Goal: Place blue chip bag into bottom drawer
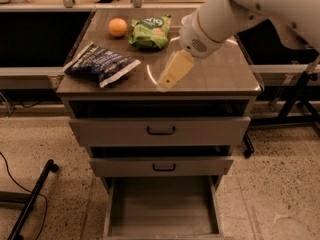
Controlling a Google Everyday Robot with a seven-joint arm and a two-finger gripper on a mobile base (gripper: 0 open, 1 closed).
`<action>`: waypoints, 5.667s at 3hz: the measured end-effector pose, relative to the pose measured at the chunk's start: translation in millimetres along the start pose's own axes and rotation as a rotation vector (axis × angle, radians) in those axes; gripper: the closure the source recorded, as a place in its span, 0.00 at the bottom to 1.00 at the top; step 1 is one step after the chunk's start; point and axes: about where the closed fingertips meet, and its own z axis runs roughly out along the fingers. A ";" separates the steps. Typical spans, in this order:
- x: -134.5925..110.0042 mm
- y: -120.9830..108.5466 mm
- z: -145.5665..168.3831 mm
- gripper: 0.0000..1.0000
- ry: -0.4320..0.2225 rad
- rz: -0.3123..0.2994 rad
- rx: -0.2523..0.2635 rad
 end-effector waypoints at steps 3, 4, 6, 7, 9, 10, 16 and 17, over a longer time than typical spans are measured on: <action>-76.5 -1.6 112.0 0.00 0.032 0.021 -0.049; -91.7 -5.4 136.0 0.00 0.076 0.072 -0.038; -116.8 1.8 165.9 0.00 0.146 0.143 -0.070; -124.8 6.5 177.0 0.00 0.182 0.149 -0.077; -126.6 13.7 193.7 0.41 0.222 0.146 -0.074; -130.3 17.9 178.8 0.74 0.161 0.112 -0.078; -76.1 79.3 85.0 1.00 -0.159 -0.130 -0.260; -38.0 112.1 100.7 1.00 -0.196 -0.176 -0.341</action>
Offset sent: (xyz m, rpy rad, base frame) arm 0.0607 0.1363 -0.0477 0.0211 0.0891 0.0652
